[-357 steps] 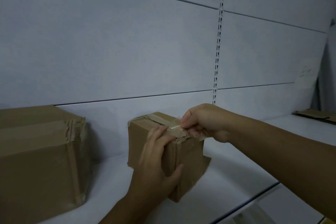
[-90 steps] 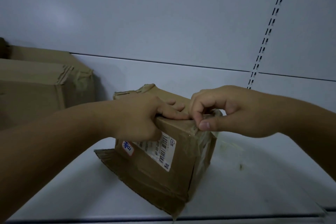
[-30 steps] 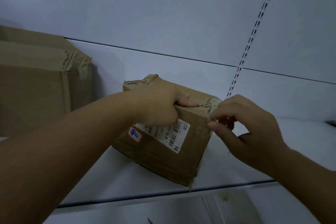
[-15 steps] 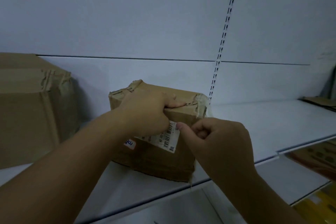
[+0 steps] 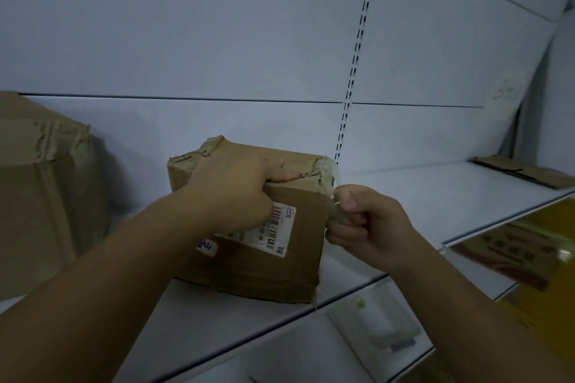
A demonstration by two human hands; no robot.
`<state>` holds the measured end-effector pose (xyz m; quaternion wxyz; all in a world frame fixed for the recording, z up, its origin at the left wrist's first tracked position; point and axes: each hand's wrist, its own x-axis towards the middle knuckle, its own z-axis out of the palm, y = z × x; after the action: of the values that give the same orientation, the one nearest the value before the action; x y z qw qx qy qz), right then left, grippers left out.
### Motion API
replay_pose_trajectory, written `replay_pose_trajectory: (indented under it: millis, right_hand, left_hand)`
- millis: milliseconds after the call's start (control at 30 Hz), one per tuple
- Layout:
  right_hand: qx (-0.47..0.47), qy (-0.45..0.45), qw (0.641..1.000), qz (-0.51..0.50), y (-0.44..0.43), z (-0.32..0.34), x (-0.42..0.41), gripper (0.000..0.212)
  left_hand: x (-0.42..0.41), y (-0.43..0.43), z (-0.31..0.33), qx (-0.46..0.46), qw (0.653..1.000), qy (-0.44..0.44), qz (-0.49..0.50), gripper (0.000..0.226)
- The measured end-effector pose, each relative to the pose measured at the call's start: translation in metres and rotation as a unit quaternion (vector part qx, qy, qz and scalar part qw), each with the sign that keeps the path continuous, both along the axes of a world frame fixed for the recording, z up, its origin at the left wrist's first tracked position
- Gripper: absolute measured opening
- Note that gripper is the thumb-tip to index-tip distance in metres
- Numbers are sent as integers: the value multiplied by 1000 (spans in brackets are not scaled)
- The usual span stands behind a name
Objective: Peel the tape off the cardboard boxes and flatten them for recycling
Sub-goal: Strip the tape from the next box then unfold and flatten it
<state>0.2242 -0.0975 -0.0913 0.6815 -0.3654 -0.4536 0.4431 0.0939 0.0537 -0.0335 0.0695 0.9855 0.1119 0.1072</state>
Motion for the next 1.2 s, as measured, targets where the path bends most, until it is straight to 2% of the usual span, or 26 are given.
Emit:
replay_pose_trajectory:
  millis: [67, 167, 267, 300, 367, 433, 533, 633, 700, 733, 767, 833, 867, 967, 1067, 1200]
  right_hand:
    - [13, 48, 993, 111, 9, -2, 7, 30]
    - [6, 79, 987, 138, 16, -3, 14, 23]
    - [2, 79, 985, 152, 13, 0, 22, 24]
    - [0, 54, 988, 144, 12, 3, 24, 27]
    - [-31, -28, 998, 53, 1, 12, 25, 32]
    - [-32, -104, 994, -32, -11, 24, 25, 26]
    - [-13, -173, 982, -75, -15, 40, 27, 20]
    - [9, -174, 975, -135, -5, 37, 33, 21]
    - [22, -143, 978, -152, 3, 30, 35, 23]
    - [28, -125, 981, -148, 6, 26, 34, 25]
    - [34, -113, 983, -138, 9, 23, 33, 26]
    - [38, -98, 988, -115, 13, 19, 28, 27]
    - [35, -89, 990, -105, 15, 17, 26, 26]
    - [14, -87, 993, -76, 15, 16, 28, 24]
    - [-9, -178, 983, -39, 2, 28, 45, 20]
    - [-57, -374, 924, 53, -12, 44, 69, 22]
  left_hand:
    - [0, 0, 0, 1, 1000, -3, -1, 76]
    - [0, 2, -1, 2, 1000, -11, -5, 75]
    - [1, 5, -1, 9, 1000, 1, -13, 75]
    - [1, 8, -1, 11, 1000, 11, -17, 75]
    - [-1, 16, 1, 15, 999, 31, -35, 76]
    - [-3, 24, 4, 5, 996, 49, -74, 86]
    - [-7, 31, 6, -12, 992, 65, -103, 100]
    - [-7, 27, 10, 44, 992, 77, -94, 97]
    - [-14, 16, 18, 74, 988, 120, -57, 78]
    - [-19, 8, 21, 57, 988, 142, -25, 69]
    - [-24, -3, 24, 18, 988, 154, 11, 71]
    - [-27, -28, 24, -47, 990, 110, 69, 90]
    - [-23, -41, 19, -46, 993, 68, 83, 95]
    - [-8, -62, -5, 41, 993, -52, 101, 69]
    - [-14, -51, -10, 49, 992, -83, 81, 65]
    - [-25, -41, -4, 27, 997, -66, 40, 77]
